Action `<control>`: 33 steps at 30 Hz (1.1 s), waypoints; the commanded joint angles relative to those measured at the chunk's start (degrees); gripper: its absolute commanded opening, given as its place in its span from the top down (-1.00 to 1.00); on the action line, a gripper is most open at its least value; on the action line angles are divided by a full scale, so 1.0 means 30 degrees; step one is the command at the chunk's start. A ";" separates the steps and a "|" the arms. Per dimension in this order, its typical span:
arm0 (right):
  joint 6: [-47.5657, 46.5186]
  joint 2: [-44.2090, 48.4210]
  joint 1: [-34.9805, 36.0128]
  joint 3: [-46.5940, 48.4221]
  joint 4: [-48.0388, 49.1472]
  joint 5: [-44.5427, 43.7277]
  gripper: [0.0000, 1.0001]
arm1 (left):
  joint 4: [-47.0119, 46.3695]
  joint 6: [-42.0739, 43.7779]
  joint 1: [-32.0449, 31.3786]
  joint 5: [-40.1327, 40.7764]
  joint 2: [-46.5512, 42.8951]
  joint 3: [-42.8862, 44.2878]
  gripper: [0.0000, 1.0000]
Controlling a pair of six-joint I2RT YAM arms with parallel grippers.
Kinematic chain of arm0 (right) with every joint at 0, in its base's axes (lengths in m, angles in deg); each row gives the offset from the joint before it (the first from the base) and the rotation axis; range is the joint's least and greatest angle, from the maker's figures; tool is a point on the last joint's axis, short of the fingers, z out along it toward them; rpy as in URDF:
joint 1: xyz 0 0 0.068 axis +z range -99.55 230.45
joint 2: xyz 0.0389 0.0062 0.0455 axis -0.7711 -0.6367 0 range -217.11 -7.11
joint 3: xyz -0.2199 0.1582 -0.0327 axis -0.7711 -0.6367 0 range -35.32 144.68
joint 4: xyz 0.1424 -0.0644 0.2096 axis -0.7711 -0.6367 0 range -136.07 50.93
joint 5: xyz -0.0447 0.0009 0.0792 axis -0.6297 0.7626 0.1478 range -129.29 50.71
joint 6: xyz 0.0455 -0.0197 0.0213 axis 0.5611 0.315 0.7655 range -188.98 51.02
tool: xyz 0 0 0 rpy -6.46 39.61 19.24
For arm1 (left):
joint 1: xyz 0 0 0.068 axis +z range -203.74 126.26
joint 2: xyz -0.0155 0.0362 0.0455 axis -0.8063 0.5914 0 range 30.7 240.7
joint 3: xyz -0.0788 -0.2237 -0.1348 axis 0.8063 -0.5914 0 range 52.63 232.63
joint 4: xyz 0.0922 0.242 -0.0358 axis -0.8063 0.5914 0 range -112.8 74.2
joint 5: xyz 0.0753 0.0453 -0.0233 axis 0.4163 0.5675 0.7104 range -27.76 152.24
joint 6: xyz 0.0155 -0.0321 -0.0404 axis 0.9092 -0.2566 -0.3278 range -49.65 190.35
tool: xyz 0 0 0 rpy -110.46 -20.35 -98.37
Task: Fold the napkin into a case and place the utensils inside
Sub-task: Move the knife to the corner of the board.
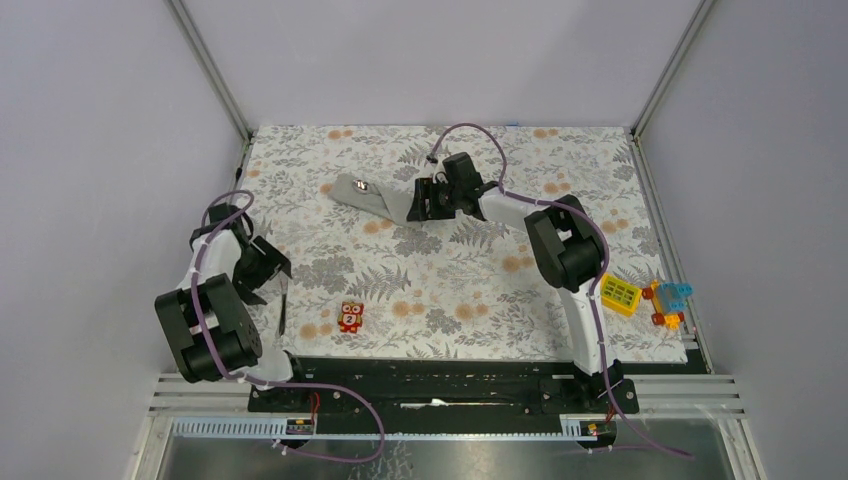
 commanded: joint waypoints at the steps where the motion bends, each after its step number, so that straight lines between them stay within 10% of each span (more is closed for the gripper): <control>1: -0.0255 0.1338 0.0000 -0.0333 0.0277 -0.0282 -0.39 | 0.0575 0.0469 -0.0554 0.2609 0.0233 0.1344 -0.68; 9: -0.0274 0.2450 -0.0388 -0.1673 0.1492 -0.0211 -0.49 | -0.0623 0.1530 -0.0576 0.1384 0.3819 0.1327 -0.63; 18: 0.0472 0.3084 -0.1147 -0.2822 0.2697 0.0262 -0.51 | -0.1080 0.1212 -0.0869 0.1184 0.5367 0.1072 0.24; 24: 0.0597 0.3001 -0.1253 -0.2789 0.2709 0.0460 -0.51 | -0.1556 0.0509 -0.0867 -0.0004 0.5626 0.1383 0.48; 33: 0.0766 0.2855 -0.1282 -0.2659 0.2760 0.0703 -0.51 | -0.1387 -0.0696 -0.0857 -0.0391 0.5182 0.1000 0.48</control>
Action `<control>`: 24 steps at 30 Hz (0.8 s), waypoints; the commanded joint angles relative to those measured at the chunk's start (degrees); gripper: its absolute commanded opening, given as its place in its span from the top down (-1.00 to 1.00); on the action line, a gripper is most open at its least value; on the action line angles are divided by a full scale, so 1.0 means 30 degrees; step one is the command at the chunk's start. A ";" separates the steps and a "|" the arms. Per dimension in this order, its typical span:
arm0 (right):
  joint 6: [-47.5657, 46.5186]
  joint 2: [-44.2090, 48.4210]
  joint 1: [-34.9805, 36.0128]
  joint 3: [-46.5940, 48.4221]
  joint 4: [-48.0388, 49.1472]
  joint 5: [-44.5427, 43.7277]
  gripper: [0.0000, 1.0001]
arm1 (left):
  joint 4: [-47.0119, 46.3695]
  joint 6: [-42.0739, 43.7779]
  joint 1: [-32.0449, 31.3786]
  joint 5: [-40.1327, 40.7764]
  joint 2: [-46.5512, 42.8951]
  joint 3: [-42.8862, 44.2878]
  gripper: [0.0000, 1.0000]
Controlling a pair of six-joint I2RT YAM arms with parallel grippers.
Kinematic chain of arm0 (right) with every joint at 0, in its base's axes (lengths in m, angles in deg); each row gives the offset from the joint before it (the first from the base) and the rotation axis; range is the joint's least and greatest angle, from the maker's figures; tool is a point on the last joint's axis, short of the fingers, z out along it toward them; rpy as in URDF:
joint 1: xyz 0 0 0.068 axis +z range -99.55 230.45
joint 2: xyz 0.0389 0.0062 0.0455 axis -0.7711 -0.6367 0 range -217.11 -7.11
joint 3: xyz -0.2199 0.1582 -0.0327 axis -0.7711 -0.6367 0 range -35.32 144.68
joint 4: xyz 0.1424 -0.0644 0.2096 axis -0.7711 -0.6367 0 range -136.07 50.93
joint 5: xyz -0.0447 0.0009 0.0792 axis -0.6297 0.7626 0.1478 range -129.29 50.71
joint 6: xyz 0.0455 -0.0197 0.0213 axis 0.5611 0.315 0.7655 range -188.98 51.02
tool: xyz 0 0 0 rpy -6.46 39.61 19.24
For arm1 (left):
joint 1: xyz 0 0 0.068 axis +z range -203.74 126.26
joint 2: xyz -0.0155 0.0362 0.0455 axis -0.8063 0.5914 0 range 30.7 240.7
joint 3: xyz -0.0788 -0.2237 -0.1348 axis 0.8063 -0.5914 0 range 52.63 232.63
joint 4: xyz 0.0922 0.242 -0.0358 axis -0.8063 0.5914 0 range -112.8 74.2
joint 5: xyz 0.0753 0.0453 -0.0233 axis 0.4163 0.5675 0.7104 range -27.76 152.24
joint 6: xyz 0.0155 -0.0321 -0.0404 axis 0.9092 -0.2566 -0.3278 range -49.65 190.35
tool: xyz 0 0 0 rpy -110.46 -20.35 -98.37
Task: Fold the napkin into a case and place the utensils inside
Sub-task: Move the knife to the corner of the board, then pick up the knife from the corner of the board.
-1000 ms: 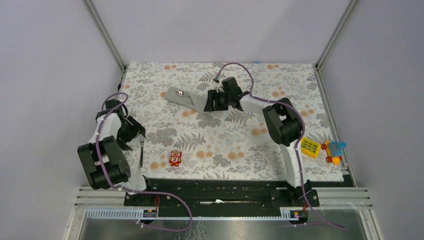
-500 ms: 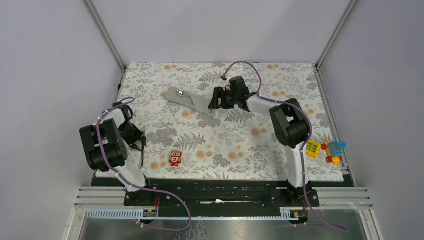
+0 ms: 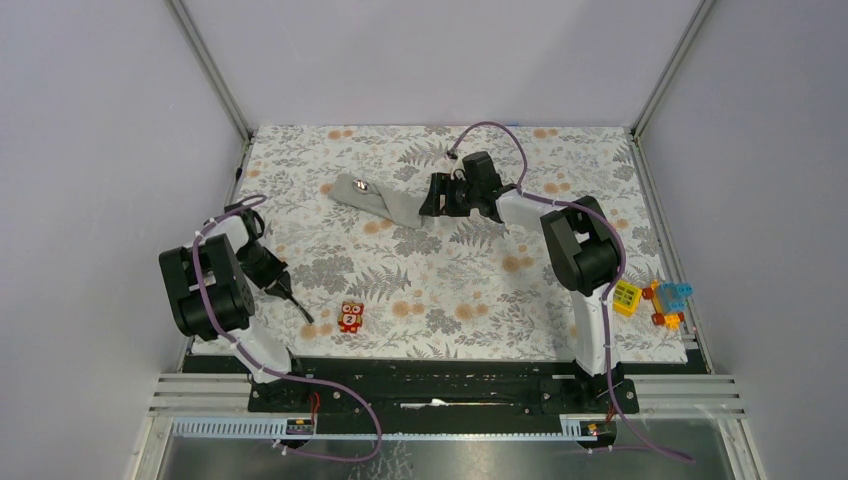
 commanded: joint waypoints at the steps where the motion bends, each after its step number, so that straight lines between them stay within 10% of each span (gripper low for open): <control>1: 0.0116 0.0945 -0.0019 0.0126 0.0792 0.0512 -0.51 | -0.1349 -0.1213 -0.0038 -0.0287 0.0020 -0.0876 0.45; 8: 0.0235 0.0960 -0.0046 0.0119 0.0895 0.0648 -0.51 | 0.0218 -0.2368 -0.0045 0.1986 -0.0344 -0.1178 0.03; 24: 0.0314 0.0959 -0.0059 0.0040 0.0998 0.0703 -0.51 | 0.0126 -0.2131 0.0413 0.2637 0.3581 -0.0013 0.50</control>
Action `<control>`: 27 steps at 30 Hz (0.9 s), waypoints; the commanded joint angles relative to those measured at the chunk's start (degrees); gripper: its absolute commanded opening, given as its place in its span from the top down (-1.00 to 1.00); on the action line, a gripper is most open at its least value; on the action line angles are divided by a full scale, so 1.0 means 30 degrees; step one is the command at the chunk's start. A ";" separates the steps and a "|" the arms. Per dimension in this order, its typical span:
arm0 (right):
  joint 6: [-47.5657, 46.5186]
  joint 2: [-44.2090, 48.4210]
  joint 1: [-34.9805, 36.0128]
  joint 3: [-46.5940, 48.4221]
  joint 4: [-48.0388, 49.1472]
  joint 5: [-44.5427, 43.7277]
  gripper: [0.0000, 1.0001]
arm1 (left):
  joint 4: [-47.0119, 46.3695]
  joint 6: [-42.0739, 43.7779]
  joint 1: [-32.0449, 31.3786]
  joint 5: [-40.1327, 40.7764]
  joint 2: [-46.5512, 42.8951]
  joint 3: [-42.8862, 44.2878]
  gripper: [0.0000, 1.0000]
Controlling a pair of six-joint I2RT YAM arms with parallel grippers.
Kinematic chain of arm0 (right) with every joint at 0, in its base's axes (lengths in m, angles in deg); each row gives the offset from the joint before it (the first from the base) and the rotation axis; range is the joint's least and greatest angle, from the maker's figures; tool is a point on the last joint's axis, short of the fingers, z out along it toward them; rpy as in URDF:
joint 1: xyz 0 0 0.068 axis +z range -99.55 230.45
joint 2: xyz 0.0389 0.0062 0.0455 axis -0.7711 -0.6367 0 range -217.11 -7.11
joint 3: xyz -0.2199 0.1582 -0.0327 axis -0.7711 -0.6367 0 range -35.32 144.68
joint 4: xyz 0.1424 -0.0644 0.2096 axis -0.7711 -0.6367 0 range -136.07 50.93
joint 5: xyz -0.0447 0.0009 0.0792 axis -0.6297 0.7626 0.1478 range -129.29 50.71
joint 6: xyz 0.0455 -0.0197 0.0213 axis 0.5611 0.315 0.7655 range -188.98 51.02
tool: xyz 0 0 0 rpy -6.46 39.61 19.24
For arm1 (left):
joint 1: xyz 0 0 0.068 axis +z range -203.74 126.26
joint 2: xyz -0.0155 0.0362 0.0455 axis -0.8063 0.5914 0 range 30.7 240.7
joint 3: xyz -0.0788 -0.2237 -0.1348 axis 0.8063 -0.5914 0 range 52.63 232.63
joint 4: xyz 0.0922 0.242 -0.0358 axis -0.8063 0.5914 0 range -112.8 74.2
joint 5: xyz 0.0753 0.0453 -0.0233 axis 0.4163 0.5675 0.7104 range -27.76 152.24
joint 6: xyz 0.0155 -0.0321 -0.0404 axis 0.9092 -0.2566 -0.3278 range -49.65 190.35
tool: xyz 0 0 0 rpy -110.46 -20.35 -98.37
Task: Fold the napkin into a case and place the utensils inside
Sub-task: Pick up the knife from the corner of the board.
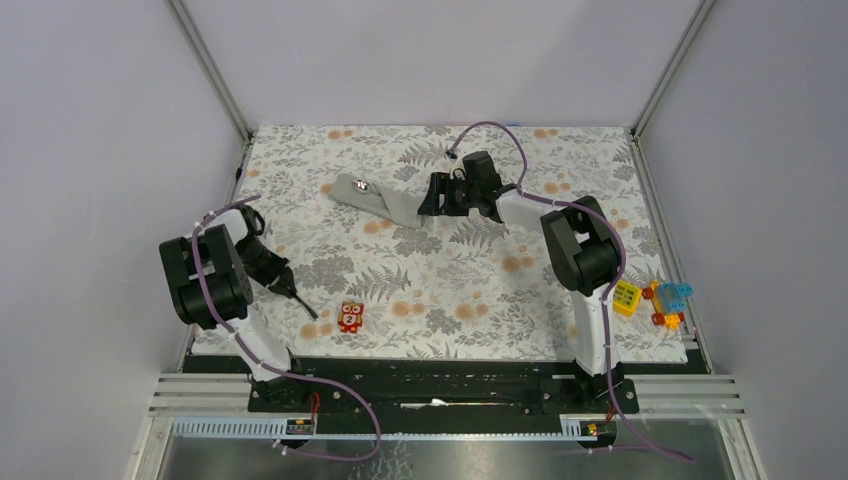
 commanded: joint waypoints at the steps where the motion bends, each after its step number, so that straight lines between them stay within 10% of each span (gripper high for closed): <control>1: 0.0090 0.0960 -0.0045 0.0062 0.0661 0.0290 -0.51 | -0.1325 0.0543 0.0326 0.3086 0.2303 -0.0852 0.52; 6: 0.0118 0.0891 -0.0055 0.0139 0.0650 0.0335 -0.51 | -0.1615 0.0891 0.0399 0.2499 0.2223 -0.1109 1.00; 27: -0.0321 -0.1816 0.1074 0.3134 -0.1767 -0.0887 -0.59 | -0.2809 -0.5217 -0.2402 -0.2149 -0.3261 0.3803 1.00</control>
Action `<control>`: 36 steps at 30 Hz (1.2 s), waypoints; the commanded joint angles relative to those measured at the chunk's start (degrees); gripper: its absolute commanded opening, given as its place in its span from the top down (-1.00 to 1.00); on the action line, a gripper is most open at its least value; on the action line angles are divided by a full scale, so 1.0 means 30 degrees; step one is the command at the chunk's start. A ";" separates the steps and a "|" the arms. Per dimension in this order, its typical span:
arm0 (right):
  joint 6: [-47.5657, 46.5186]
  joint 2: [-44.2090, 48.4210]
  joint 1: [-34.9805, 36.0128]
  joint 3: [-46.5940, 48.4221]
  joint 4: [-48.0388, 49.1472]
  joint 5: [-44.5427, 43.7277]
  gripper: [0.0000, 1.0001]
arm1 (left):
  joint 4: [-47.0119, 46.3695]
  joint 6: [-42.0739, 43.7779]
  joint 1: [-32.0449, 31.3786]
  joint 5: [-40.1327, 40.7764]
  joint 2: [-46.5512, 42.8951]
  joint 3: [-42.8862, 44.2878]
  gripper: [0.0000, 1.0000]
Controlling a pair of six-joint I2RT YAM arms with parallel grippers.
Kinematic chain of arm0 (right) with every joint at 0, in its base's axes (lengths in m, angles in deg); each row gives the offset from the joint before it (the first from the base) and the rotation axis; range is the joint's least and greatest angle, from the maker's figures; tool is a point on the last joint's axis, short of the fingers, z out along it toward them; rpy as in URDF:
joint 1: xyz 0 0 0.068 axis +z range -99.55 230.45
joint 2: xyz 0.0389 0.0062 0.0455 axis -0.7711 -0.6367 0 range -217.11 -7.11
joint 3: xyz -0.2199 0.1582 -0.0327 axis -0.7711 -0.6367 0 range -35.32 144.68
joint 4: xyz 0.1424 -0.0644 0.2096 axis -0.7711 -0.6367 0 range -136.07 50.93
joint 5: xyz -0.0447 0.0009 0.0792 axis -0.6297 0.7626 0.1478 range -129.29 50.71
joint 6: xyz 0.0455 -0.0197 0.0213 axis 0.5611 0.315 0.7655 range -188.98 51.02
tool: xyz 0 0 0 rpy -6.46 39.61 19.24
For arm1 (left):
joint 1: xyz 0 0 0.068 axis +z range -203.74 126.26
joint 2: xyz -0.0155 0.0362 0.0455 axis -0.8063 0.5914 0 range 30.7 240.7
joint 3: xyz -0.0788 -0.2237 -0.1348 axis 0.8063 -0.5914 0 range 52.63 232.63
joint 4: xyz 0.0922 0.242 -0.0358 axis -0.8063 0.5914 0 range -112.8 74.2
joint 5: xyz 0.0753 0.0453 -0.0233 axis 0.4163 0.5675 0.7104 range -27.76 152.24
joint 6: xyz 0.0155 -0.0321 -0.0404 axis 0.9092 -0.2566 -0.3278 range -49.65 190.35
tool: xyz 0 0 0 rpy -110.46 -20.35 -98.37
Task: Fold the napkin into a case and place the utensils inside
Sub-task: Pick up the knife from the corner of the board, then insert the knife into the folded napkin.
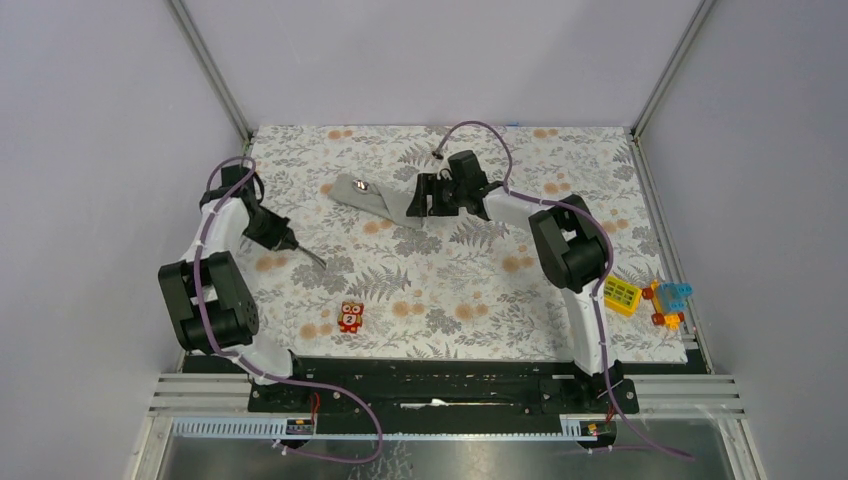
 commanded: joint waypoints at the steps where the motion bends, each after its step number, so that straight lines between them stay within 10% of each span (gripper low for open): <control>1: -0.0210 -0.0679 0.0354 0.1212 -0.0721 -0.0724 -0.58 | -0.1966 -0.2847 -0.1197 -0.1123 0.0531 0.1668 1.00; 11: 0.0025 -0.1367 0.0514 0.1865 -0.1418 -0.1736 -0.41 | -0.5728 -0.7280 -0.5085 0.0588 0.4749 0.5651 1.00; 36: 0.0197 -0.1750 0.0529 0.2274 -0.1613 -0.2014 0.08 | -0.5760 -0.8997 -0.6409 0.2408 0.9777 1.0279 1.00</control>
